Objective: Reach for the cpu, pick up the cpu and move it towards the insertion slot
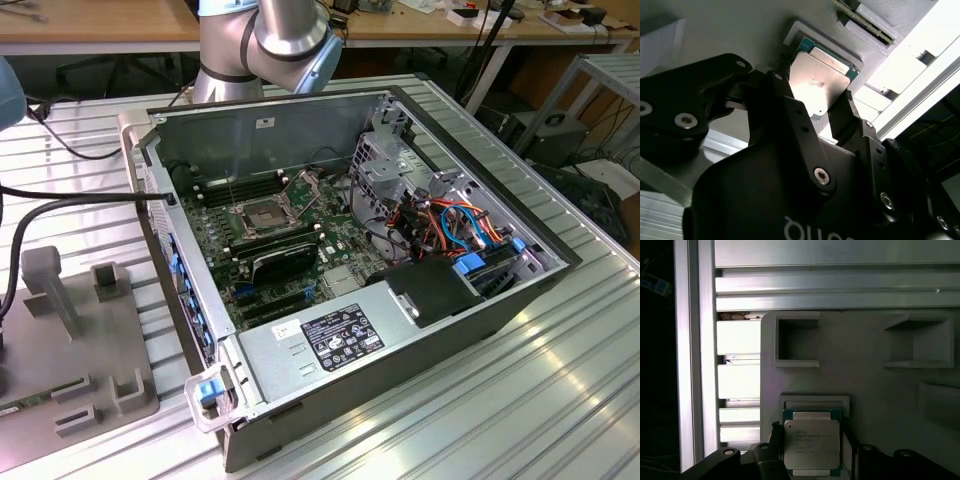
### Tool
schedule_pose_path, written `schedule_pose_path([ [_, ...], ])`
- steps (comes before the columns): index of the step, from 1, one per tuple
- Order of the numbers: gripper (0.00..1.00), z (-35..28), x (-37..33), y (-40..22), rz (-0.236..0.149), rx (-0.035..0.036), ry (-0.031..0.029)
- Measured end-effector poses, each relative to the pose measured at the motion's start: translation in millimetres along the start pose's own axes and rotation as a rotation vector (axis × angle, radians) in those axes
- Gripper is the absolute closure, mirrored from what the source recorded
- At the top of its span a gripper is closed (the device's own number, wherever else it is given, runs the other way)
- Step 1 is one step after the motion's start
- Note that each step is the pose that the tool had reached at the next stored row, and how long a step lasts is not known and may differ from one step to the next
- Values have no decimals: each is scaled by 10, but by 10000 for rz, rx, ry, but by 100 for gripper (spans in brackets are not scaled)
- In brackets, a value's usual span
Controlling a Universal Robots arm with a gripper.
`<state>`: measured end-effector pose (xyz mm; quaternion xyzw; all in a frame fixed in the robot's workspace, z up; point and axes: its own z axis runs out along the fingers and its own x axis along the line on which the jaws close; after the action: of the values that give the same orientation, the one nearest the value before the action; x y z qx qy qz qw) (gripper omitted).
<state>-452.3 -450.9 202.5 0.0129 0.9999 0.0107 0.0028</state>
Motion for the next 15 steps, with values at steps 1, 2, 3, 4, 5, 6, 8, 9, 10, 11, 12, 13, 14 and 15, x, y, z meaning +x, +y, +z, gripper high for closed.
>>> schedule_pose_path([
  [1, 45, -18, 0, 0, 0, 1, 1],
  [2, 45, -45, 0, 1, -1, 0, -1],
  [3, 45, -69, -1, 1, -1, 0, 0],
  [4, 45, -86, -1, 2, -1, 0, 0],
  [5, 45, -103, -1, 2, -1, 0, 0],
  [6, 45, -119, -1, 2, -1, 0, 0],
  [8, 45, -157, -1, 3, 0, 0, 0],
  [9, 45, -175, -1, 4, 0, 0, -1],
  [10, 45, -180, -1, 4, -1, -1, -1],
  [11, 45, -180, -1, 4, -1, -2, -3],
  [12, 45, -181, -1, 4, 0, -2, -3],
  [13, 45, -182, -1, 4, -1, -1, -1],
  [14, 45, -194, -1, 4, 0, 3, 4],
  [15, 45, -208, -1, 4, 0, 3, 4],
])
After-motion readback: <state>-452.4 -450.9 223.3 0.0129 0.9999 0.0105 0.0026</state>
